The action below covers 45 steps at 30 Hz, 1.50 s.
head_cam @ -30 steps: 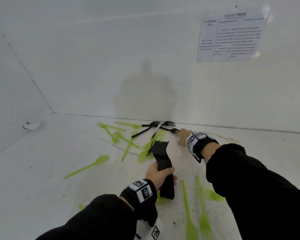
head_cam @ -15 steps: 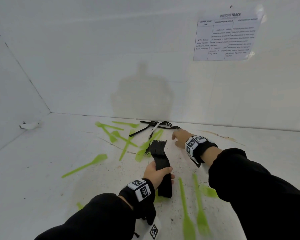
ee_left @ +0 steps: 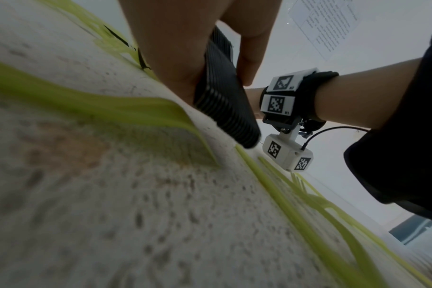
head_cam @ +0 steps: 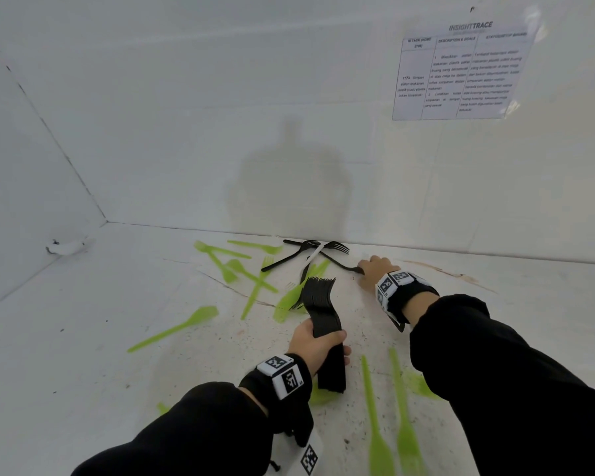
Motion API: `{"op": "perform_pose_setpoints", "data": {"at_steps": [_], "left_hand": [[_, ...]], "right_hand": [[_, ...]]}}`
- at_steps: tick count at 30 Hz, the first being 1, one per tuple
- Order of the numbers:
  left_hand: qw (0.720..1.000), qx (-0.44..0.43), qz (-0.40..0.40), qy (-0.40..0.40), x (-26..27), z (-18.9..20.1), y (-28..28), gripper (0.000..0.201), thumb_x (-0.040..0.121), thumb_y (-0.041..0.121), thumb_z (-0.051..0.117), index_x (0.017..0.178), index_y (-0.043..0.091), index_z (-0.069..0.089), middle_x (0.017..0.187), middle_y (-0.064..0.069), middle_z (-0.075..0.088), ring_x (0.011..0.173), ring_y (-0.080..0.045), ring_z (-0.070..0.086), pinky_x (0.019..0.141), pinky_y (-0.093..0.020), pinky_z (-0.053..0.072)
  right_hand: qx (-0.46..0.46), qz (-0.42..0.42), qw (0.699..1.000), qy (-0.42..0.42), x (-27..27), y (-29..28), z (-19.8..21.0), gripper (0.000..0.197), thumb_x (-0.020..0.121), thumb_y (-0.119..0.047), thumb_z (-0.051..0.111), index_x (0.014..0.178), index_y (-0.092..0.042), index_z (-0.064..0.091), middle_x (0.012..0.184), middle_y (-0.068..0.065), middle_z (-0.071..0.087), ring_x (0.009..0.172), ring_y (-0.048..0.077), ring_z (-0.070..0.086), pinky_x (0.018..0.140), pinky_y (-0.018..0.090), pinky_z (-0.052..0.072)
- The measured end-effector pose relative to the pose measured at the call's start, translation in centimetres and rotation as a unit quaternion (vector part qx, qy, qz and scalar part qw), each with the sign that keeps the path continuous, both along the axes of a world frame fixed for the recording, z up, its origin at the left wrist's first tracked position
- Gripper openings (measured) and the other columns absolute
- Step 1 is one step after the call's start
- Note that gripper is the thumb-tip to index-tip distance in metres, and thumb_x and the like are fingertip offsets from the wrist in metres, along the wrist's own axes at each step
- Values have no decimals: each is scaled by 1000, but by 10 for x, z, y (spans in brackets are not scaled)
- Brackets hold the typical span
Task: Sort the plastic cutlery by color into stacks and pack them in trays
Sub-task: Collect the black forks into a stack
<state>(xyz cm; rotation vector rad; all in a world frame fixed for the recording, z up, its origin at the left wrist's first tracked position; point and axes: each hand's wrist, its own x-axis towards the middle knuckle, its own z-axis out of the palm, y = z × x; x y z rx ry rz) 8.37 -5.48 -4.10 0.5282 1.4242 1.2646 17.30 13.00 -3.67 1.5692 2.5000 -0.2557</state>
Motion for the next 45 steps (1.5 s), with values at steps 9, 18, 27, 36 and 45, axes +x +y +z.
{"op": "perform_pose_setpoints", "data": {"at_steps": [9, 18, 27, 36, 45], "left_hand": [[1000, 7, -12, 16, 6, 1, -6, 17, 84, -5, 61, 95, 0, 49, 74, -14, 58, 48, -21, 61, 54, -35, 54], [999, 19, -5, 47, 10, 9, -19, 13, 83, -3, 63, 89, 3, 53, 73, -13, 58, 55, -23, 59, 59, -36, 55], [998, 24, -29, 44, 31, 13, -30, 9, 84, -3, 62, 86, 4, 56, 69, -10, 61, 51, -18, 61, 58, -28, 52], [998, 50, -47, -3, 44, 16, -39, 10, 83, -1, 64, 87, 2, 55, 67, -11, 61, 49, -21, 62, 53, -29, 52], [987, 100, -69, 104, 59, 14, -39, 29, 76, 7, 70, 103, 2, 60, 88, -15, 68, 85, -32, 66, 88, -48, 52]], "right_hand": [[58, -80, 978, 185, 40, -8, 40, 25, 94, -7, 43, 110, -22, 56, 114, 7, 55, 99, 26, 55, 87, 41, 45], [83, -2, 947, 311, 88, -34, 68, 20, 91, -3, 51, 92, -11, 69, 102, 4, 33, 107, 27, 43, 96, 32, 33], [-4, 160, 923, 349, 65, -107, 54, 17, 87, -3, 60, 85, -13, 73, 102, -3, 45, 90, 11, 45, 72, 3, 30], [37, 79, 876, 474, 63, -136, 43, 23, 77, 11, 60, 94, -3, 67, 94, -3, 50, 71, -3, 58, 74, 2, 44], [-86, -131, 895, 418, 62, -176, 59, 29, 90, -33, 54, 104, -10, 66, 100, 5, 66, 90, 19, 59, 81, 26, 45]]}}
